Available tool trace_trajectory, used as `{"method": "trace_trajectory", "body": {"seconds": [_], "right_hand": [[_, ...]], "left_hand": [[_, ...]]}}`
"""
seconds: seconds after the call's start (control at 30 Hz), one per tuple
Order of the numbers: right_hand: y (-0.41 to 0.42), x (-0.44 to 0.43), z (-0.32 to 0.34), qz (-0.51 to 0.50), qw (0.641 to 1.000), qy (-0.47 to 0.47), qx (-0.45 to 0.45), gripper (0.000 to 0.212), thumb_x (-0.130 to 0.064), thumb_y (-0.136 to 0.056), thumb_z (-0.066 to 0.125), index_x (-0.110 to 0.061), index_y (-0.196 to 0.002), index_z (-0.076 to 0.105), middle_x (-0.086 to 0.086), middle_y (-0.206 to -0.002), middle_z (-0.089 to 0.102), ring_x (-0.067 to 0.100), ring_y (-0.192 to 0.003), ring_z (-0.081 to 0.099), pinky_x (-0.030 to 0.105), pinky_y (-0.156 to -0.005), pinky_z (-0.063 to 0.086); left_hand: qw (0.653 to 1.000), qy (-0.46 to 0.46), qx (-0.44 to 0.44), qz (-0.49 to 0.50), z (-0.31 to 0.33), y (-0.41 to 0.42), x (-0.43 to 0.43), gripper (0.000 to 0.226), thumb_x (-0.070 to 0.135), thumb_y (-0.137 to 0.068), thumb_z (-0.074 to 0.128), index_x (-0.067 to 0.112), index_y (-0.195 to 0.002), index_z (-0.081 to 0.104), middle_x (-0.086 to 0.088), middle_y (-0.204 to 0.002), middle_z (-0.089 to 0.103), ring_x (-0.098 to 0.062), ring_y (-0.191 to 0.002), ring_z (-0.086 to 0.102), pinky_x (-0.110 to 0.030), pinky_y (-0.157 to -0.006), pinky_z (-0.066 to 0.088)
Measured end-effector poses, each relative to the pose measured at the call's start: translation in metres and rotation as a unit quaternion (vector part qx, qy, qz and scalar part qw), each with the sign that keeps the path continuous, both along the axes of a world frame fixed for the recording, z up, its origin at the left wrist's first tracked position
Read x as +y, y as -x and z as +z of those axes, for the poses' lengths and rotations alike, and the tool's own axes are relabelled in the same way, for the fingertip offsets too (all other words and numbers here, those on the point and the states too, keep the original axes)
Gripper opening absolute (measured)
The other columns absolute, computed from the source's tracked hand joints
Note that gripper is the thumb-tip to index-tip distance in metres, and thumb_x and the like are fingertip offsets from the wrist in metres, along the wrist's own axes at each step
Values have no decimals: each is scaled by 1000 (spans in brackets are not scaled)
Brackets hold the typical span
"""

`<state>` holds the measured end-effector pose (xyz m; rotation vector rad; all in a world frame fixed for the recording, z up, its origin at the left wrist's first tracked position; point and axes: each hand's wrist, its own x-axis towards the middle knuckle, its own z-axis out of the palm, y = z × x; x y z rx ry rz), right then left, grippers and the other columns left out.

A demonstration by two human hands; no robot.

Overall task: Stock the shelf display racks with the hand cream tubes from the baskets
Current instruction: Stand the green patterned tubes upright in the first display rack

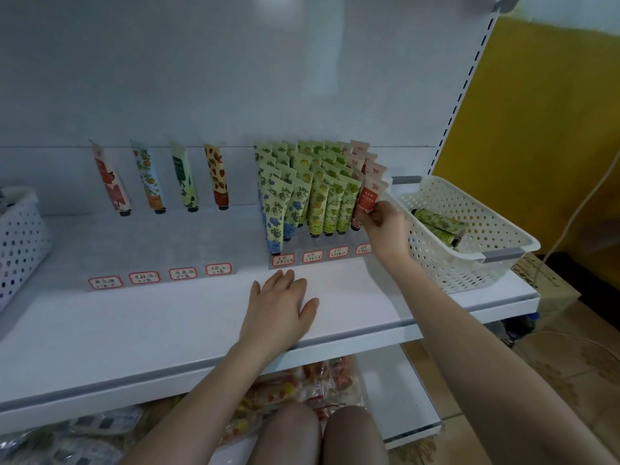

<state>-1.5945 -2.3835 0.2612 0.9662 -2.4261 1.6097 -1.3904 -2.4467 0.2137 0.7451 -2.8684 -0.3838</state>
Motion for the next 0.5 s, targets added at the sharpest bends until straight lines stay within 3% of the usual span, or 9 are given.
{"method": "trace_trajectory", "body": {"seconds": [0.13,0.3,0.5], "right_hand": [[-1,1,1,-1,1000,2,4,12,-11,-88,61,1,-90,61,5,-77,62,10,-60,51,19,-52,33],[-4,5,4,-4,999,-2,34,7,-11,-88,61,-3,-87,60,0,-74,61,9,-62,52,9,-50,35],[-4,2,4,18,999,-29,21,14,-11,-90,58,0,-98,61,3,-81,62,17,-72,55,15,-54,36]], "left_hand": [[1000,1,0,-1,0,0,0,41,45,-97,31,21,-126,48,0,-141,41,-20,-135,28,-45,-110,24],[1000,-4,0,3,0,0,0,44,45,-97,31,21,-131,45,0,-148,34,-19,-140,22,-44,-113,20],[1000,-10,1,2,1,-1,1,44,44,-97,32,21,-132,44,0,-149,34,-20,-140,22,-45,-113,20]]}}
